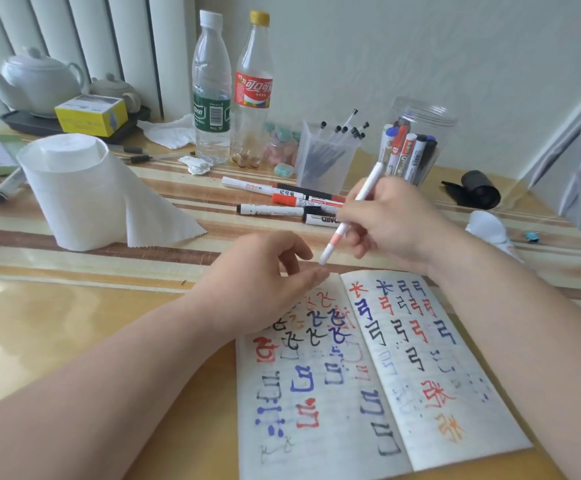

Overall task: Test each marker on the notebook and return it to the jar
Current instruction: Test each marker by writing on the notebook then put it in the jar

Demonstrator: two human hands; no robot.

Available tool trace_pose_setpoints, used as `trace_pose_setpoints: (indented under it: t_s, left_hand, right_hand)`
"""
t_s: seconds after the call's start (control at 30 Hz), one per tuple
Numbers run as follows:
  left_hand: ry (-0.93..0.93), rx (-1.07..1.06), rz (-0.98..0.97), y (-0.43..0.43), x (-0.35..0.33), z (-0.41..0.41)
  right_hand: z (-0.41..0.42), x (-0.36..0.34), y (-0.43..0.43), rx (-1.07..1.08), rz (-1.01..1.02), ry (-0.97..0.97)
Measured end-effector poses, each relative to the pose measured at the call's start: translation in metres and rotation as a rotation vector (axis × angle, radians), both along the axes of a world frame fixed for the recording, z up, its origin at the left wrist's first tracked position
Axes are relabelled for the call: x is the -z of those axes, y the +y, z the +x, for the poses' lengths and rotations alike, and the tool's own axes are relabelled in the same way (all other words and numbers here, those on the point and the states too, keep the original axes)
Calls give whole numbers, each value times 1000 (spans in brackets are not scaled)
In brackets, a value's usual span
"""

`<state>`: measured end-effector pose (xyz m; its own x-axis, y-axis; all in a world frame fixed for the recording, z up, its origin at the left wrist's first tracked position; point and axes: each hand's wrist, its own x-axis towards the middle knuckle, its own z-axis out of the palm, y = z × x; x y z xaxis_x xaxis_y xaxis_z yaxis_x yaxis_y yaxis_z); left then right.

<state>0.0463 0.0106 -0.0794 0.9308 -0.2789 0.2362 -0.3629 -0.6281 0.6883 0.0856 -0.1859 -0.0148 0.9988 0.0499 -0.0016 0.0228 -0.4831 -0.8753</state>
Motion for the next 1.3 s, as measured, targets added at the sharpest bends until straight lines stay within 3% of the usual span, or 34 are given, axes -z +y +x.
trace_pose_setpoints:
  t_s: [0.03,0.1,0.23,0.4,0.6,0.77,0.87,1.0,1.07,1.13,1.3]
  left_hand:
    - [8,18,-8,0,-1,-1]
    - [14,55,2,-2,-4,-3]
    - [16,90,51,-4,-8,-7]
    - [-75,79,36,-7,-7,-10]
    - [-2,173,-28,-9,-11,-16]
    - [-5,167,-13,4,-14,-13]
    - [-56,220,55,-1,-16,-17]
    - [28,282,183,-2,-15,-15]
    - [62,296,168,2,-14,-14]
    - [85,299,149,4,-14,-13]
    - [64,274,165,3,-12,-12]
  right_hand:
    - [-11,1,-2,-23,199,50]
    - [-31,7,-4,-48,363,85]
    - [-53,25,-5,4,499,96]
    - [-65,47,0,-97,654,126]
    - [-66,54,1,-75,684,54]
    - [-54,29,-31,200,902,-21]
    - [-59,20,-47,134,769,1]
    - [-86,18,-39,-391,503,163]
    - [-100,17,-31,-541,331,273]
    - [-109,22,-23,-541,194,289]
    - [-123,39,-12,-402,133,242]
